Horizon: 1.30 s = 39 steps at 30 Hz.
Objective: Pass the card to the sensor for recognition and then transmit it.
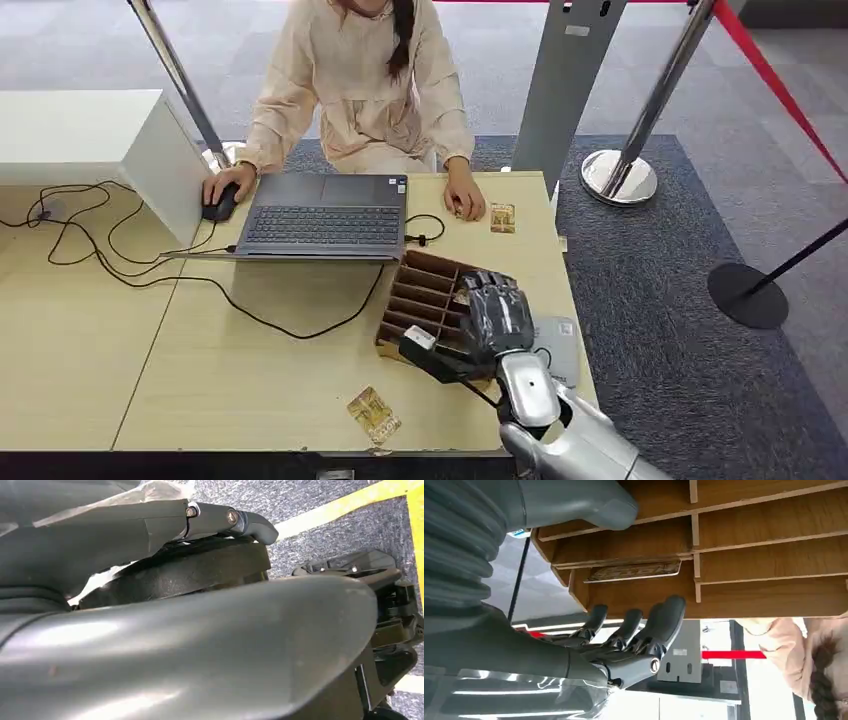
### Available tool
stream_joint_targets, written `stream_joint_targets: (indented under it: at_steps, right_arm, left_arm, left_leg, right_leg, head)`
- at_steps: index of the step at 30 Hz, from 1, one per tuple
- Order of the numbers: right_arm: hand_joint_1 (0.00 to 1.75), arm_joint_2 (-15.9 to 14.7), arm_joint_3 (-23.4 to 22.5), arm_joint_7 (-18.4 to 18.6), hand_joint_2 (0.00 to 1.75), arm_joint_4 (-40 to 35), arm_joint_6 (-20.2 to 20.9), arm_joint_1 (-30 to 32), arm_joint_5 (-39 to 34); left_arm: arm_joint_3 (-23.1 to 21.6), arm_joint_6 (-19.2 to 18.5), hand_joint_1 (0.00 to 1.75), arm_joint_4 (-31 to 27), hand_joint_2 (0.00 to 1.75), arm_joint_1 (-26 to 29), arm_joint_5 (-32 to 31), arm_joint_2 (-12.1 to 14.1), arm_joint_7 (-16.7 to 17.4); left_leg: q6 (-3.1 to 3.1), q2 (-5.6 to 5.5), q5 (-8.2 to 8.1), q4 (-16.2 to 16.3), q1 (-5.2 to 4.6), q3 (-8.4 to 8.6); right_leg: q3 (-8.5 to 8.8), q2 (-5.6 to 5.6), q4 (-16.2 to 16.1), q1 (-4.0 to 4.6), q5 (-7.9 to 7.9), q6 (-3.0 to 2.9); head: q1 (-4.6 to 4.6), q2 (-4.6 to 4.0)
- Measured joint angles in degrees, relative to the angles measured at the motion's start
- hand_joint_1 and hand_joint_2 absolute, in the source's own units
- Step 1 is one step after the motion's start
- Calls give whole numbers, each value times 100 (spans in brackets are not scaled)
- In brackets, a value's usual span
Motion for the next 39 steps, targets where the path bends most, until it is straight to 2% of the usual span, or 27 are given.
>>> stream_joint_targets:
  at_steps: [10, 13, 15, 17, 26, 34, 39]
  right_arm:
    - [65, 50, 0, 0, 175, 153, -74, -63, -9]
    - [73, 63, 0, 0, 175, 168, -79, -64, -9]
    - [133, 70, 2, 0, 175, 192, -79, -63, -17]
    - [138, 72, 2, -26, 175, 219, -81, -64, -33]
    - [133, 74, -9, -33, 175, 265, -140, -171, -50]
    - [119, 74, -9, -26, 175, 269, -135, -188, -57]
    - [120, 68, -9, -9, 175, 289, -118, -188, -59]
  left_arm:
    - [-4, -2, 0, 0, 0, 7, -31, 0, -18]
    - [-4, -2, 0, 0, 0, 7, -26, 0, -15]
    - [-4, -2, 0, 0, 0, 7, -22, 0, -15]
    - [-4, -2, 0, 0, 0, 7, -20, 0, -9]
    - [-4, -20, 0, 0, 0, 6, -15, 0, -9]
    - [-4, -35, 0, 2, 0, 5, 0, 4, -9]
    - [-4, -37, 0, 2, 0, 6, 7, 4, -26]
  left_leg:
    - [0, 0, 1, 0, 0, 4]
    - [0, 0, 1, 0, 0, 6]
    - [0, 0, 1, 0, 0, 5]
    - [0, 0, 1, 0, 0, 6]
    - [0, 1, 1, 1, 0, 10]
    - [0, 1, 1, 0, 0, 11]
    - [0, 1, 2, 0, 0, 11]
  right_leg:
    - [4, 0, 0, 0, 1, 0]
    - [5, 0, 0, 0, 1, 0]
    - [5, 0, 1, 0, 1, 0]
    - [6, 0, 1, 0, 1, 1]
    - [7, 0, 1, 0, 2, 2]
    - [7, 0, 1, 0, 2, 2]
    - [9, 0, 1, 0, 2, 2]
  head:
    - [0, 0]
    - [0, 0]
    - [0, 0]
    - [0, 0]
    - [0, 0]
    - [0, 0]
    - [2, 0]
